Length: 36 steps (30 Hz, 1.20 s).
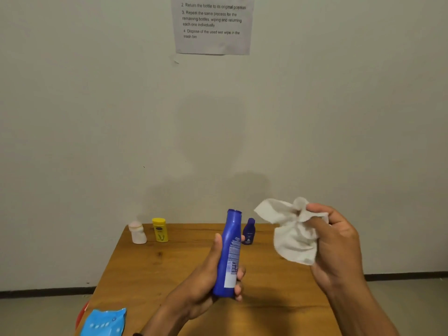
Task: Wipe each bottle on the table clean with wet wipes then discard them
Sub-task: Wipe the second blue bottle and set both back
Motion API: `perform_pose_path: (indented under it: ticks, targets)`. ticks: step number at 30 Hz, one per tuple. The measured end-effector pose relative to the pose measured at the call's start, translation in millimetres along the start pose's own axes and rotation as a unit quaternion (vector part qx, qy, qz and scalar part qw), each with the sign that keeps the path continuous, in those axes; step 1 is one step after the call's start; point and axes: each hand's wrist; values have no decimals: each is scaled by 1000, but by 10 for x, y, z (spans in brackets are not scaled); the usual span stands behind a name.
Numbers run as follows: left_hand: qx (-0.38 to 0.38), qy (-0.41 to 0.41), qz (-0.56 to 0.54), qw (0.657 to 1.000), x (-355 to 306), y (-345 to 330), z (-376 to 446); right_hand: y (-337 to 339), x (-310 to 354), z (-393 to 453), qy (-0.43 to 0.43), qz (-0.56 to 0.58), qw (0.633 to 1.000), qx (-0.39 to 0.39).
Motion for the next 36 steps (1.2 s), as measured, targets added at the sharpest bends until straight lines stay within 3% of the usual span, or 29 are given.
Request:
perform_pose_path:
  ticks: [3,5,7,9,10,11,15,16,18,20,22,24,27,31,33,36]
  targets:
    - [32,-6,-40,999,-54,1,1,-20,7,-30,-9,-34,999,-5]
    - [49,-10,-53,997,-64,-16,14,-163,-25,-174,125,-156,979,26]
    - [54,-18,-56,997,-63,-65,14,-346,-91,-359,278,-256,911,167]
    - [31,-25,-63,997,-35,-93,17,-426,-303,-460,387,-366,784,318]
    - [17,-32,-74,997,-19,-99,12,-415,-421,-475,415,-401,736,354]
    - [5,-38,-80,996,-9,-101,-1,-390,-498,-471,420,-414,718,370]
    - [18,-29,-114,993,15,-108,-45,-213,-645,-427,398,-378,744,381]
    - [34,-24,-139,989,11,-106,-59,-186,-642,-432,369,-361,772,371]
    - [80,-36,-180,980,-9,-82,-79,-201,-520,-456,241,-308,866,312]
    - [107,-60,-189,974,-58,-48,-115,-249,-374,-411,132,-252,925,253]
    - [75,-85,-160,981,-92,-39,-141,-250,-226,-314,73,-201,956,202]
    - [-9,-96,-121,988,-123,-68,-153,-258,-69,-237,23,-110,978,177]
    - [-88,-88,-77,989,-123,-123,-138,-259,74,-206,7,-39,985,166]
    - [-84,-97,-32,991,-141,-180,-142,-312,118,-242,85,-97,978,166]
    - [-46,-94,-43,994,-149,-208,-159,-355,95,-265,160,-160,956,184]
    - [18,-73,-98,992,-153,-253,-152,-444,-37,-377,275,-270,891,239]
Point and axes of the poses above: each hand's wrist, its own z-axis towards the middle knuckle, its own y-axis out of the back of the hand, x = y × z, and after that the axes turned 10 degrees about y, right-handed
